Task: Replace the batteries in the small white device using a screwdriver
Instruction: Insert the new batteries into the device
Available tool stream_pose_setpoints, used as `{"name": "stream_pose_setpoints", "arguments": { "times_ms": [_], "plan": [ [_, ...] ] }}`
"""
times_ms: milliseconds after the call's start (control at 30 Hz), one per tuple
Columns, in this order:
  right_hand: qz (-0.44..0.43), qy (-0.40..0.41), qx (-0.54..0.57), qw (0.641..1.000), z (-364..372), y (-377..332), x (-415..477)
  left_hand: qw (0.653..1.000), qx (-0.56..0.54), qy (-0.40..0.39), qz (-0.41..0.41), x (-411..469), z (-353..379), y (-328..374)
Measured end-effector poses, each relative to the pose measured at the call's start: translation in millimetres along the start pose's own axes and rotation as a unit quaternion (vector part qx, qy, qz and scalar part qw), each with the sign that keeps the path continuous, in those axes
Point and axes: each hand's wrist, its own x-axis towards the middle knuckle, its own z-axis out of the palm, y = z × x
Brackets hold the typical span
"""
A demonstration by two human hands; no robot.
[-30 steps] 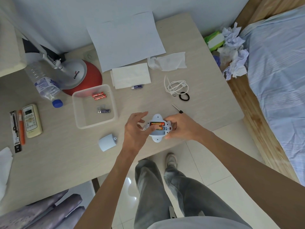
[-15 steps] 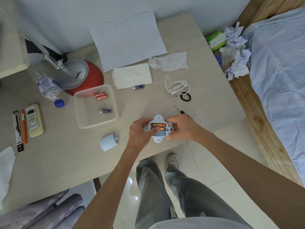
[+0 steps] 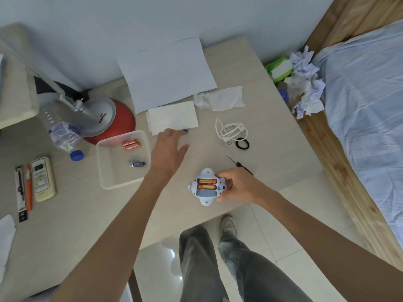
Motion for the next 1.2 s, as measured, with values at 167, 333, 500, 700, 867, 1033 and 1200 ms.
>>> {"name": "stream_pose_setpoints", "arguments": {
  "times_ms": [167, 333, 500, 700, 867, 1033, 1200],
  "plan": [
    [0.004, 0.005, 0.006, 1.0, 3, 4, 2, 0.998, 0.059, -0.018, 0.015, 31, 7, -16],
    [-0.002, 0.002, 0.011, 1.0, 5, 6, 1, 0.999, 0.042, -0.009, 0.008, 37, 10, -18],
    [-0.002, 0.005, 0.018, 1.0, 6, 6, 1, 0.998, 0.03, -0.036, 0.046, 27, 13, -20],
    [-0.004, 0.002, 0.013, 1.0, 5, 4, 1, 0.997, -0.054, -0.031, 0.049, -3, 8, -13],
    [-0.001, 0.0, 0.004, 1.0, 4, 3, 1, 0.981, -0.194, 0.0, 0.003, -58, -17, 11],
    [-0.009, 0.002, 0.0, 1.0, 3, 3, 2, 0.964, -0.263, -0.026, -0.035, -112, -26, 26],
    [-0.013, 0.005, -0.008, 1.0, 2, 2, 1, 0.946, -0.313, -0.049, -0.062, -137, -20, 42]
  ]
}}
